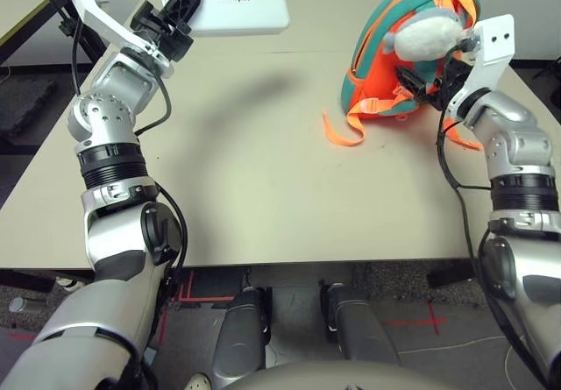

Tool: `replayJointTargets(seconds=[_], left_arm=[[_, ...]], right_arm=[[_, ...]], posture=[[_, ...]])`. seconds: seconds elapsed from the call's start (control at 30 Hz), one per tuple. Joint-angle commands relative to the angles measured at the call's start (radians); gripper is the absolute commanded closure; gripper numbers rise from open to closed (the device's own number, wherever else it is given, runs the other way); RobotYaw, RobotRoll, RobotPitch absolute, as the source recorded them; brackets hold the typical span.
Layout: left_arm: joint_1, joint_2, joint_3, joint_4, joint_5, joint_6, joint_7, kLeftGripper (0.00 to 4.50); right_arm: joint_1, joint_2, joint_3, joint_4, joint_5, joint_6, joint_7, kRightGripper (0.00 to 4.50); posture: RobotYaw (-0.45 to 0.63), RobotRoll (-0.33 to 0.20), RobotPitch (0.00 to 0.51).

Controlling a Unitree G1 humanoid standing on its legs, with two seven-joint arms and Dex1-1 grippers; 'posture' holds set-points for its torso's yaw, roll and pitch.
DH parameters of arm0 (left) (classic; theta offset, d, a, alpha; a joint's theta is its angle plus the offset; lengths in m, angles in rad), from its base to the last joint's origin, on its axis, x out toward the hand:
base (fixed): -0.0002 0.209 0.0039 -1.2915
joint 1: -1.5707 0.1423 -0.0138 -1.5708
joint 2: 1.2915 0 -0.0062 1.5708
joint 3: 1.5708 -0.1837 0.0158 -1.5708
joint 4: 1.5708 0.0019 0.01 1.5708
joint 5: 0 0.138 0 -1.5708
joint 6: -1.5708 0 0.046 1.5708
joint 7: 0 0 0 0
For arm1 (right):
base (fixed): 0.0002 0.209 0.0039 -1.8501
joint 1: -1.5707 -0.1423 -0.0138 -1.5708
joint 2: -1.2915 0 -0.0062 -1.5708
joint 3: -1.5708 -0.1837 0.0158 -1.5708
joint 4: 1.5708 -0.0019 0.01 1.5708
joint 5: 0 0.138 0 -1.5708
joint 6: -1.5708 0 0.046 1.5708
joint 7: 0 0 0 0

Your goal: Put the pencil case into the backpack and zip it.

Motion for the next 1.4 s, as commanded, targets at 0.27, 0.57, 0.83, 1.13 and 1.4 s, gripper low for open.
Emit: replayJointTargets(seconds=[0.27,0.57,0.83,1.13,1.4], left_arm=[[-0.023,0.019,0.000,0.005,-0.002,-0.021,-0.009,3.16],[-0.023,0.020,0.000,-0.001,-0.004,-0.021,-0.007,3.16],[-0.020,0.016,-0.001,-0.009,-0.006,-0.018,-0.004,3.16],[-0.017,0.010,-0.004,-0.011,-0.007,-0.018,-0.006,3.16],[-0.009,0.011,-0.003,-0.012,-0.005,-0.020,-0.006,3.16]], right_arm=[[-0.048,0.021,-0.001,0.172,-0.015,-0.066,-0.050,0.00],[-0.114,0.038,0.000,0.353,-0.032,-0.161,-0.059,0.00],[-0.118,0.040,0.001,0.372,-0.030,-0.182,-0.045,2.49],[-0.075,0.027,0.010,0.259,-0.018,-0.133,-0.016,4.41],[0.032,-0.016,-0.001,-0.105,0.059,0.084,0.029,4.41]], posture=[[-0.18,0.000,0.114],[-0.16,0.000,0.113],[-0.16,0.000,0.112],[-0.16,0.000,0.116],[-0.17,0.000,0.118]])
